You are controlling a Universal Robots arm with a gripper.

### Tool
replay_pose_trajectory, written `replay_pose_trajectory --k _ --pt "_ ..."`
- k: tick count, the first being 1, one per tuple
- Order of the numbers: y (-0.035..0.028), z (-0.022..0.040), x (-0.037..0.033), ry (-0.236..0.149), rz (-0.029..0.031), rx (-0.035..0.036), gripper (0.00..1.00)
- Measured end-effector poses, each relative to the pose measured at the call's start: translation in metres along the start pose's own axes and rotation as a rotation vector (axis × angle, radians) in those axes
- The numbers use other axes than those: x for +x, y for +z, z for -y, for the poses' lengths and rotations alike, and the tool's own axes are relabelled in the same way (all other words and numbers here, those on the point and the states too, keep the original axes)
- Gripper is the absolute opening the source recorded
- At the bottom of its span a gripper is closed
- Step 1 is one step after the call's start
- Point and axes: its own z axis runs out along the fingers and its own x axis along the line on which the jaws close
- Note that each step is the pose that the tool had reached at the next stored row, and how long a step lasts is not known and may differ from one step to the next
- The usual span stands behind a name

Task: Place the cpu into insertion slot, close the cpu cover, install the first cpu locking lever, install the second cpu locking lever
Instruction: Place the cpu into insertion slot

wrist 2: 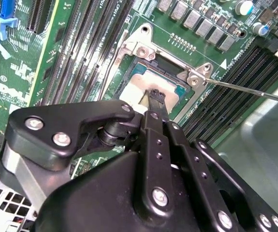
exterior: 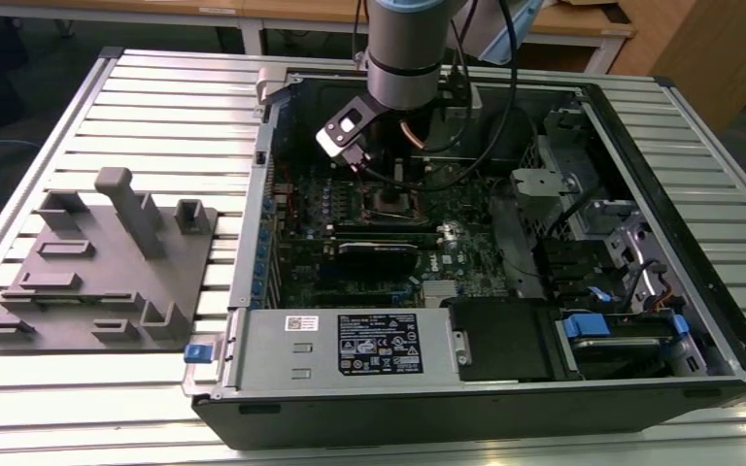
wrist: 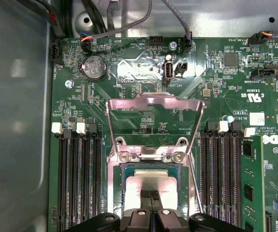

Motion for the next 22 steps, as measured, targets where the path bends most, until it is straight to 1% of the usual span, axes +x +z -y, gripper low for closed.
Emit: replay_pose_trajectory --k 5,22 --pt "0.0015 0.0001 -0.0001 0.0 0.0002 0.0001 0.11" --pt "0.0028 0.0001 -0.0001 0.0 0.0 0.0 0.11"
